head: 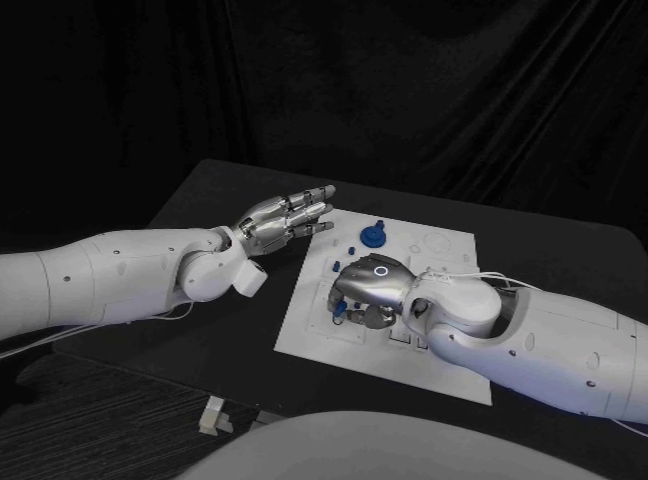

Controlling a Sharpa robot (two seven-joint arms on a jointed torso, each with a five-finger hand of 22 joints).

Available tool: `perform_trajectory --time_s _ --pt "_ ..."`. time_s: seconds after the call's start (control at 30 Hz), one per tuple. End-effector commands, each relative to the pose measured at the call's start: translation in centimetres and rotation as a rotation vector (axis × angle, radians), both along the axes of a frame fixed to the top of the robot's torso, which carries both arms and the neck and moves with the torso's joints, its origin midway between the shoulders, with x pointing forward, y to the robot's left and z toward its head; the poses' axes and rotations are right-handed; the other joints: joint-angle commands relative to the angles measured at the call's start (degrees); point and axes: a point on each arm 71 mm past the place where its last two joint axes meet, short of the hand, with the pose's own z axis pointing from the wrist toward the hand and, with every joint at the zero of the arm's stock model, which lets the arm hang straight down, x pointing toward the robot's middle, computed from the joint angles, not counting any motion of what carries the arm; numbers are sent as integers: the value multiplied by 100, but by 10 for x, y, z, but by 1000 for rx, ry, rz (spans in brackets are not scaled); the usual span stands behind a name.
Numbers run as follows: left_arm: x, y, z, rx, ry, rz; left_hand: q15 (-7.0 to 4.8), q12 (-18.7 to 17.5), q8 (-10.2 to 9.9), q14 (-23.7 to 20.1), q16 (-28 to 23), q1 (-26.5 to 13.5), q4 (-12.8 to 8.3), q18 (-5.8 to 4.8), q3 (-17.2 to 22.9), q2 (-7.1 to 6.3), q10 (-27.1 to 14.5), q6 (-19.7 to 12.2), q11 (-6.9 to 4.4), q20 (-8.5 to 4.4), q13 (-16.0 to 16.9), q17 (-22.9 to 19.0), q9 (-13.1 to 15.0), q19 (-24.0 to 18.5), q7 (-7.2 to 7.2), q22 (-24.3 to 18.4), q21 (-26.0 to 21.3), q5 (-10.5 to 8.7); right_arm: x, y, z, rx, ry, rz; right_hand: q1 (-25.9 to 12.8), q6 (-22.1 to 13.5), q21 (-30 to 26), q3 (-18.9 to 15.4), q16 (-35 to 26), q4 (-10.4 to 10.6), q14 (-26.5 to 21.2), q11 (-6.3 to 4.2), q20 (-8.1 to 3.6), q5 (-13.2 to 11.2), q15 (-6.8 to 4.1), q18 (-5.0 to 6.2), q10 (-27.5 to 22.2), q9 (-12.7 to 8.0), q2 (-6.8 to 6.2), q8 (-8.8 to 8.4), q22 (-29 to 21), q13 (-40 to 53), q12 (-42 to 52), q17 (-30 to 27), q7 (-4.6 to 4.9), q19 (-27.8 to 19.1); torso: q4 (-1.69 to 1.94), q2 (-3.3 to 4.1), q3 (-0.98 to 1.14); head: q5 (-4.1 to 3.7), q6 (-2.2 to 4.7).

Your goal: Assemble the parts on the task board

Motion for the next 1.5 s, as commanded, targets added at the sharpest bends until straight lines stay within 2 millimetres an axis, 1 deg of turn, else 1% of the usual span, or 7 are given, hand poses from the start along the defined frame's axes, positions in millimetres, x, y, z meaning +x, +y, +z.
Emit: perform_trajectory --time_s 0.03,0.07,0.17,0.23,0.57,1.2,1.5 --pt "0 -1 1 -20 -4 -4 48 -20 29 -2 -21 25 -40 82 2 40 0 3 24 0 -9 -6 8 -37 54 -5 -16 37 -1 2 -3 -31 -28 13 -11 -61 32 35 11 3 104 -139 -42 -22 -2 -20 181 -10 -50 -28 878 17 -9 -1 2 6 1 0 0 8 0" --pt "0 -1 1 -20 -3 -4 48 -20 29 -2 -21 26 -41 81 2 41 0 3 25 -2 -9 -6 8 -39 55 -9 -18 38 -1 2 -4 -32 -27 13 -11 -63 36 38 12 1 104 -138 -41 -22 -2 -20 181 -10 -51 -30 879 17 -10 0 2 7 8 1 0 4 0" --pt "-1 -1 0 -21 -3 -5 48 -20 29 -2 -21 26 -42 80 2 43 0 1 26 -3 -9 -6 8 -41 56 -12 -19 40 -1 3 -5 -35 -26 12 -12 -73 32 49 13 -5 104 -137 -40 -23 0 -20 184 -11 -55 -40 878 18 -15 4 4 5 1 2 0 10 0" --pt "-1 -1 0 -21 -2 -5 48 -20 29 -2 -21 26 -42 80 2 43 0 1 26 -3 -9 -6 8 -41 56 -12 -19 40 -1 4 -6 -37 -25 10 -12 -73 32 49 13 -5 104 -137 -40 -23 0 -20 184 -11 -55 -40 878 18 -15 4 4 5 6 1 -2 2 0" --pt "-1 -2 -1 -22 1 -9 48 -20 35 -2 -21 26 -44 78 4 50 0 28 29 -7 -9 -6 12 -43 62 -11 -20 48 -2 5 -9 -57 -13 9 -11 -98 32 80 13 -27 103 -135 -38 -16 2 -19 198 -14 -66 -65 878 21 -26 5 10 3 -6 -2 -1 8 0" --pt "-1 -3 -2 -23 7 -15 50 -20 46 -2 -21 27 -49 79 6 62 0 68 37 -8 -9 -6 19 -40 75 0 -18 61 -2 3 -26 -79 15 -10 -11 -115 29 125 10 -57 100 -135 -36 17 3 -18 226 -15 -72 -89 877 30 -31 3 16 -1 -2 -1 -1 34 0" --pt "-1 -3 -3 -22 11 -18 50 -20 47 -2 -21 26 -49 81 8 70 0 67 40 -8 -9 -6 19 -38 80 7 -16 65 -2 1 -29 -100 -29 -13 -15 -122 21 157 0 -82 92 -133 -35 58 4 -16 240 -13 -79 -105 875 35 -38 -15 21 -7 -2 -2 -1 28 0"
